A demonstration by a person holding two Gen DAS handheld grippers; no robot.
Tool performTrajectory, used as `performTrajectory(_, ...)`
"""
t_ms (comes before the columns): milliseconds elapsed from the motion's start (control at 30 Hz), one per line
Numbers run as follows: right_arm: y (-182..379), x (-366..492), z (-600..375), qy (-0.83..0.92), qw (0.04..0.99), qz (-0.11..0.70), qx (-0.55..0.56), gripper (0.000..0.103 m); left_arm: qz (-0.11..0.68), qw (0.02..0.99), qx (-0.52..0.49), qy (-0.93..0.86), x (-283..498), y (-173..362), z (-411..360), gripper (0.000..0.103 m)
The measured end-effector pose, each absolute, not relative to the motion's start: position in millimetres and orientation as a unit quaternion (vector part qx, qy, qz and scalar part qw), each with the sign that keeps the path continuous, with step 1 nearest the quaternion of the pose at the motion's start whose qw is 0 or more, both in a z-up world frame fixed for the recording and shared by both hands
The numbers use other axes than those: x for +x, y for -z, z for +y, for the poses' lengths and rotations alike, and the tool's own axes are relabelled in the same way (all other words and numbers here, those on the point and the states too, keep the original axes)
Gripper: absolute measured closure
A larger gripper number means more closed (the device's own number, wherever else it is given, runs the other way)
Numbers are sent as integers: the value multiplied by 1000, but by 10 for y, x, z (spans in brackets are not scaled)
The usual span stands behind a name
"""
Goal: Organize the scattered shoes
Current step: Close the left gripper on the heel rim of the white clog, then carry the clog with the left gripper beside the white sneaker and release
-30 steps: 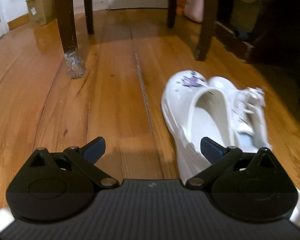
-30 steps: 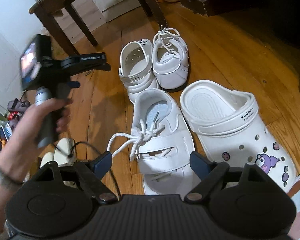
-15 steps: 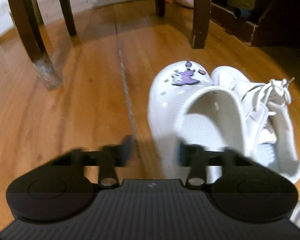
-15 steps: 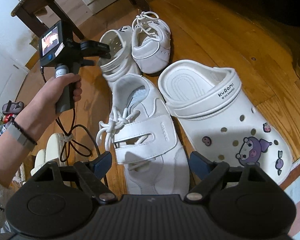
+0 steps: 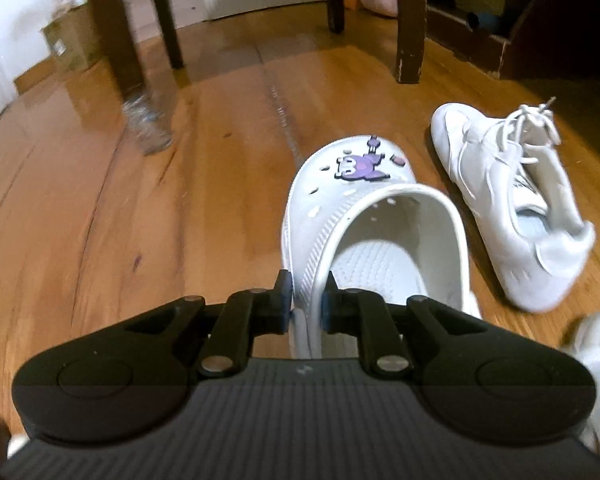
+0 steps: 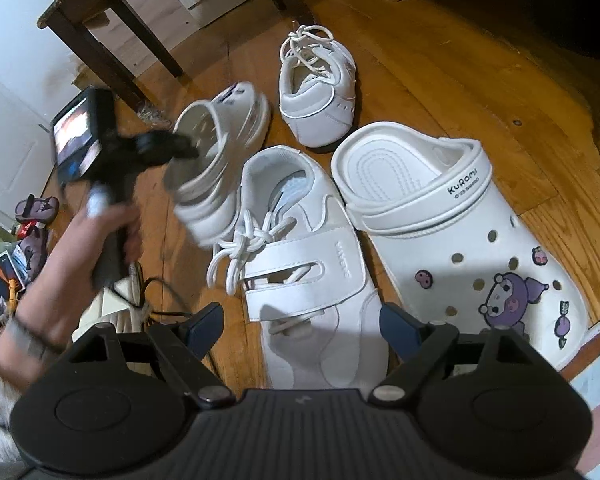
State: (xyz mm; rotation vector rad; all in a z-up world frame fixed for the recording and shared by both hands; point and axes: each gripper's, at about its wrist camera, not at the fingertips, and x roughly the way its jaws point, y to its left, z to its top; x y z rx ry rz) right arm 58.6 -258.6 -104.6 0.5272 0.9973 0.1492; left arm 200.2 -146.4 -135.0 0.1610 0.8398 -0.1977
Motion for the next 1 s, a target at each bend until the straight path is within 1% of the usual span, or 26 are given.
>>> performTrajectory(300,942,495,-2466,-95,845,470,238,16,425,897,55,109,1308,1267,-993,89)
performTrajectory(500,873,431,-2361,-106,848,474,213,15,432,893,36,120,902,1217,-831,87)
performTrajectory(633,819,384,-2267,-114,848,480,192,15,450,884,11,130,723,1217,-712,87)
performTrajectory(733,761,345,-2187,-119,849,485,172,15,453,882,1,129,630,1178,-671,86)
performTrajectory(867,665,292,-2085,-118,854,488,139,15,447,882,12,152,505,1083,-801,82)
performTrajectory(1000,595,245,-2060,-113,858,487,117,14,472,864,2,173,425,1103,-850,81)
